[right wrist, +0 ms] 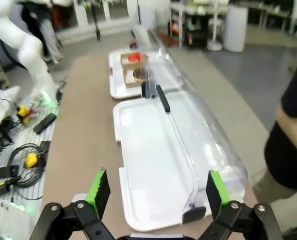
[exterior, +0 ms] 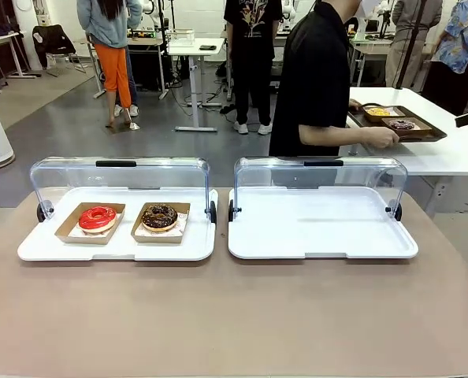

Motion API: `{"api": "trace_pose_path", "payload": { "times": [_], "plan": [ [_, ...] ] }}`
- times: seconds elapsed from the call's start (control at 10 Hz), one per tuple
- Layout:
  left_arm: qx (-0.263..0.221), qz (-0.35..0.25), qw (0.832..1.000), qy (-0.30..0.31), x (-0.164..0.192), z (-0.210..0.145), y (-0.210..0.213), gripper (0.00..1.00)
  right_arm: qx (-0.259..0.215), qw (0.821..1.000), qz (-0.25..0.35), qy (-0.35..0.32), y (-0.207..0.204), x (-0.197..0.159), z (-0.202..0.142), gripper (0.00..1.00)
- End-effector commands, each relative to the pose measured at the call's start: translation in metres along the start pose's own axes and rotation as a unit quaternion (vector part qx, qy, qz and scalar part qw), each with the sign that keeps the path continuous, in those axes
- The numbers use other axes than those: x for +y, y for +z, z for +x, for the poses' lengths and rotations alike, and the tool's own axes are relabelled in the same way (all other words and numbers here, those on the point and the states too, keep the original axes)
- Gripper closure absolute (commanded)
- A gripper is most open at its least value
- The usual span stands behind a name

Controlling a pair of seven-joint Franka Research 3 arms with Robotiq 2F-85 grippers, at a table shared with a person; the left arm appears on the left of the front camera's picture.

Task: Provide the desired donut to the person.
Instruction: Place the picked Paper togo box onto the Handle tray extended by the person.

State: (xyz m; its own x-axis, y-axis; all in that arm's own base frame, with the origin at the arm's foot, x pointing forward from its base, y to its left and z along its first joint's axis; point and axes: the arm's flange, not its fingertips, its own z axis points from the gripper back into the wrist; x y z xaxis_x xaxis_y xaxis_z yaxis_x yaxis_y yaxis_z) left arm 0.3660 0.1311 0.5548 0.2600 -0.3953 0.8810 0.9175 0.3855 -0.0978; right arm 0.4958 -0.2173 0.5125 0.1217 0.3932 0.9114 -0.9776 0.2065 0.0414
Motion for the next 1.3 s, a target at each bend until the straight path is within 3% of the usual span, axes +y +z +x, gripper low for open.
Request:
{"api": "trace_pose_path", "payload": {
  "times": [0.0,0.2,0.3,1.2],
  "plan": [
    [-0.008,-0.001,1.000,0.000,-0.001,0.001,0.001,0.00,-0.024,1.000,0.015,0.010,0.002,-0.007,0.006,0.00],
    [-0.008,-0.001,1.000,0.000,-0.001,0.001,0.001,0.00,-0.026,0.999,0.018,0.011,-0.002,-0.005,0.019,0.00],
    [-0.008,-0.001,1.000,0.000,-0.001,0.001,0.001,0.00,-0.015,1.000,0.011,0.006,0.002,0.001,0.005,0.00],
    [-0.008,-0.001,1.000,0.000,-0.001,0.001,0.001,0.00,-0.015,1.000,0.011,0.006,0.002,0.001,0.005,0.00]
  ]
}}
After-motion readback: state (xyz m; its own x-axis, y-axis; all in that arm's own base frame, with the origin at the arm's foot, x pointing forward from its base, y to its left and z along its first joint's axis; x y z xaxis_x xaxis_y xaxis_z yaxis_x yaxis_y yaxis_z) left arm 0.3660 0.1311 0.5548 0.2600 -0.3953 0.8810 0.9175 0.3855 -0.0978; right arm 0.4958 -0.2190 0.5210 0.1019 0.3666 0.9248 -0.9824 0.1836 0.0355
